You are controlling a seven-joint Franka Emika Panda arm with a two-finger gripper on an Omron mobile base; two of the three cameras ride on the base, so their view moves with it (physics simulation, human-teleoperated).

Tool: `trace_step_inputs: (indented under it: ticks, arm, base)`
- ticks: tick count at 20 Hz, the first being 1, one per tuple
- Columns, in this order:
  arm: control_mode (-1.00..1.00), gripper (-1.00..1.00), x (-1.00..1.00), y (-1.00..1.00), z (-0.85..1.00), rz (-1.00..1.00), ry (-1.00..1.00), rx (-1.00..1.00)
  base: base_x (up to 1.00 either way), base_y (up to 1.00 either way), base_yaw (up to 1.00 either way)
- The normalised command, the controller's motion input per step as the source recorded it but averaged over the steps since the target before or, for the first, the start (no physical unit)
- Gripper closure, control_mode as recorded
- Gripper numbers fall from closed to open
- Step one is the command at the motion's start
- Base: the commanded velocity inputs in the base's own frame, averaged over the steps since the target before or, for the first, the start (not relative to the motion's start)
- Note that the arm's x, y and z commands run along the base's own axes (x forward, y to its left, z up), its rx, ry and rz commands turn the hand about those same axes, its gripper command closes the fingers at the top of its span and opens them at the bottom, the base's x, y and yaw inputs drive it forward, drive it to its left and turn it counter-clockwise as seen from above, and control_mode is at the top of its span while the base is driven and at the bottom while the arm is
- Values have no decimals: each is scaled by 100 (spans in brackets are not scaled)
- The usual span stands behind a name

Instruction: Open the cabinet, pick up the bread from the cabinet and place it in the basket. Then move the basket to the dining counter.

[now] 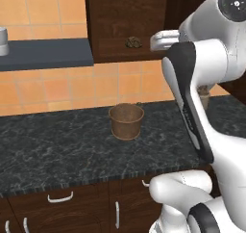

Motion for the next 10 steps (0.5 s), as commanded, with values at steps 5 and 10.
trace_step_inputs:
  ticks: [5,10]
  arm:
    - [-100,-100,81,6,-21,13,0,0]
    - [-100,-100,100,11,0,-1,3,-4]
  base:
    - [0,0,0]
    - [0,0,0]
